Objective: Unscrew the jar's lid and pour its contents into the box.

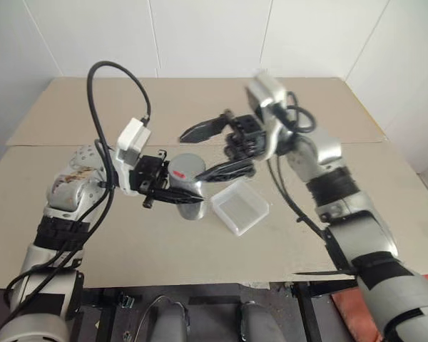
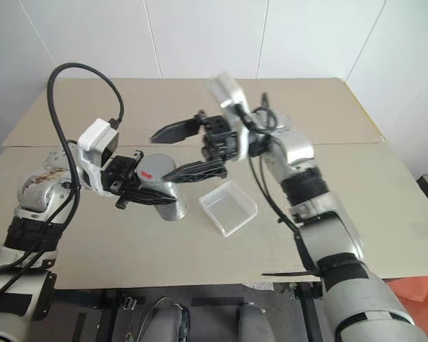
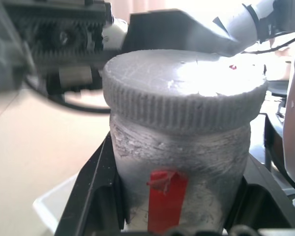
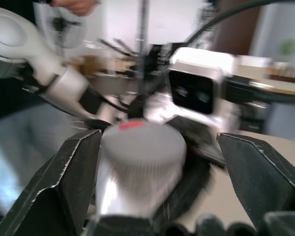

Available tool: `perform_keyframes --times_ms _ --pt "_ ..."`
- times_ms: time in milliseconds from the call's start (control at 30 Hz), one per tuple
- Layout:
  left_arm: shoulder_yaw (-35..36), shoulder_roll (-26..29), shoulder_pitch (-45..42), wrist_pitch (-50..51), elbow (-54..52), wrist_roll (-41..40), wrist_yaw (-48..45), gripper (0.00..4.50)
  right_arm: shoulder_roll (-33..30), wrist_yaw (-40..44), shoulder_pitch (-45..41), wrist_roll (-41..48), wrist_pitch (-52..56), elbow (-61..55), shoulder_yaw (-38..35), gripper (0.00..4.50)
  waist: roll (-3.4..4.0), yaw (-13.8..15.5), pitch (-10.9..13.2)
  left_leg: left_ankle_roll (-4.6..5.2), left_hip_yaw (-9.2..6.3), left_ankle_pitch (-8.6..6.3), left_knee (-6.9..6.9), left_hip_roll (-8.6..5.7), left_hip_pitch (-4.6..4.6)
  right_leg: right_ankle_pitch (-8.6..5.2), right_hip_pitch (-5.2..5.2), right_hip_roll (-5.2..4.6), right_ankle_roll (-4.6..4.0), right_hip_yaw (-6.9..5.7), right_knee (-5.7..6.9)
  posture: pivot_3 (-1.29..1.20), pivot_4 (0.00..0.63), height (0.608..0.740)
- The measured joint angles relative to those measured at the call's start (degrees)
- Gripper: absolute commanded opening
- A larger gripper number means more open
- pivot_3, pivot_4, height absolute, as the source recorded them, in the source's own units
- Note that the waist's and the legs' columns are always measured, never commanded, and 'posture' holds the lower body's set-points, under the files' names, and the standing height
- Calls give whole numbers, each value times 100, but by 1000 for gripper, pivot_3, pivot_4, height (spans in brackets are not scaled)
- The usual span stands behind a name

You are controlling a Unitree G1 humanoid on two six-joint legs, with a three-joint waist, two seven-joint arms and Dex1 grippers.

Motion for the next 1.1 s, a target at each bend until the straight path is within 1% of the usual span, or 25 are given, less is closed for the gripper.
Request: perform_keyframes --times_ms 67,167,200,267,367,400,533,700,900,1100 --pt "101 7 27 -85 165 105 69 1951 -165 -340 278 -77 177 -507 -183 4424 0 2 0 0 1 0 1 0 0 0 -2 1 0 1 2 0 150 740" --pt "115 -188 -29 -319 599 372 245 1951 -229 -1611 856 -116 924 -1931 -341 4424 0 -28 0 0 2 0 3 0 2 0 -3 2 -1 4 6 0 150 740" --pt "110 -264 -69 -368 715 435 286 1951 -213 -1950 920 -179 1129 -2200 -342 4424 0 -32 0 0 2 0 2 -1 2 0 -4 2 -1 4 7 0 150 740" --pt "89 -433 -226 -475 997 606 362 1951 -12 -2976 992 -457 1671 -2860 -266 4424 0 -36 0 0 1 0 2 0 2 0 -5 4 -1 4 8 0 150 740" --pt "73 -635 -462 -584 1172 708 354 1951 472 -4012 988 -785 2232 -3246 -29 4424 0 -28 0 0 1 0 2 -3 0 0 -3 2 -1 4 5 0 150 740" --pt "58 -694 -518 -595 1194 761 339 1951 631 -4229 987 -822 2388 -3270 49 4424 0 -21 0 0 1 0 3 -5 -2 0 -3 1 0 4 4 0 150 740" --pt "46 -759 -541 -618 1280 815 241 1951 815 -4542 971 -995 2570 -3256 166 4424 0 -11 0 0 1 0 4 -5 -4 0 -3 0 0 3 2 0 150 740" --pt "48 -798 -564 -615 1287 848 183 1951 1038 -4578 775 -1155 2563 -2977 170 4424 0 -16 0 1 0 0 4 -4 -4 0 -2 1 0 2 2 0 150 740" --pt "48 -780 -562 -572 1266 860 190 1951 1092 -4316 718 -1273 2342 -2601 170 4424 0 -19 0 1 -1 0 3 -4 -4 0 -3 1 0 2 2 0 150 740" --pt "89 -546 -488 -504 1129 843 189 1951 932 -3914 720 -1266 2154 -2472 165 4424 0 -29 0 1 -1 0 3 -3 -4 0 -3 1 0 2 2 0 150 740"
